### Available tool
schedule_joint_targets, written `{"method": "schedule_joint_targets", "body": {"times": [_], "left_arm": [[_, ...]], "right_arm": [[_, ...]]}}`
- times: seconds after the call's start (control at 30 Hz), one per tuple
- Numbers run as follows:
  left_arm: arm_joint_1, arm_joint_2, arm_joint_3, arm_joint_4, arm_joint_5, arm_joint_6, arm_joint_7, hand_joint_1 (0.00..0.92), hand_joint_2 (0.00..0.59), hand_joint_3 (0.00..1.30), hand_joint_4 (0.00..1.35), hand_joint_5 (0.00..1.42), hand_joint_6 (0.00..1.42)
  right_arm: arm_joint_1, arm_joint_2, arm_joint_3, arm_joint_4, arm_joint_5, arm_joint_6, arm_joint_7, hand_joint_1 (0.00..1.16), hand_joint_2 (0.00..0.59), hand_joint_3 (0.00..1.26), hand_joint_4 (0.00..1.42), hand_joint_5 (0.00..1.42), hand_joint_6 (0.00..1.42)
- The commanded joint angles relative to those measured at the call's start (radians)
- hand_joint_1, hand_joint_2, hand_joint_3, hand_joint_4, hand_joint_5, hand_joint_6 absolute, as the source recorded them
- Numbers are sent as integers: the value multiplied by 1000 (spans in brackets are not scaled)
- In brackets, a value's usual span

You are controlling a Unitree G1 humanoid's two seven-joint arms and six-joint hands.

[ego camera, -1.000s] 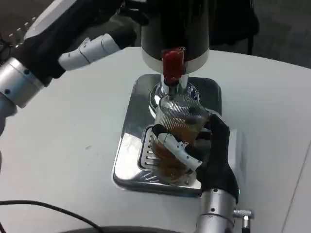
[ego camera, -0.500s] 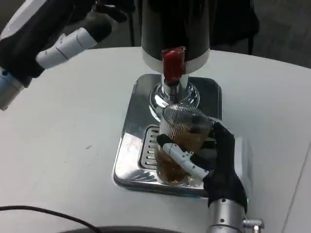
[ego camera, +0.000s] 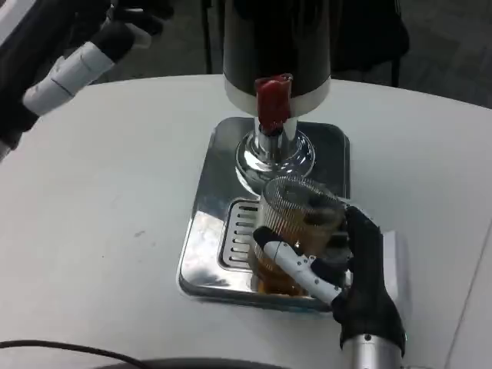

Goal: Grasp the cup under the faucet to collect the drink, then remove the cup.

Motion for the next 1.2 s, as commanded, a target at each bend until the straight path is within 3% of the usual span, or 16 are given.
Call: {"method": "schedule_joint_targets", "body": {"times": [0.03, 0.43, 0.73, 1.03, 1.2], "left_arm": [[49, 23, 21, -24, -14, 13, 16, 0, 64, 355, 364, 402, 450], [220, 42, 99, -93, -14, 62, 66, 0, 69, 356, 370, 408, 452], [415, 52, 146, -162, 11, 88, 96, 0, 68, 357, 371, 405, 452], [583, 42, 135, -220, 70, 115, 120, 0, 68, 349, 357, 372, 420], [639, 63, 103, -283, 141, 166, 114, 0, 86, 296, 258, 275, 349]], "right_arm": [[75, 98, 37, -73, -9, -9, 13, 782, 216, 820, 888, 1043, 1028], [161, 54, 63, -204, -38, 10, 92, 782, 216, 838, 900, 1057, 1051], [151, 47, 58, -263, -76, -3, 128, 786, 210, 851, 912, 1074, 1073], [161, 40, 60, -296, -102, -18, 152, 791, 207, 865, 928, 1086, 1090], [161, 34, 51, -316, -98, -18, 172, 791, 207, 870, 930, 1087, 1091]]}}
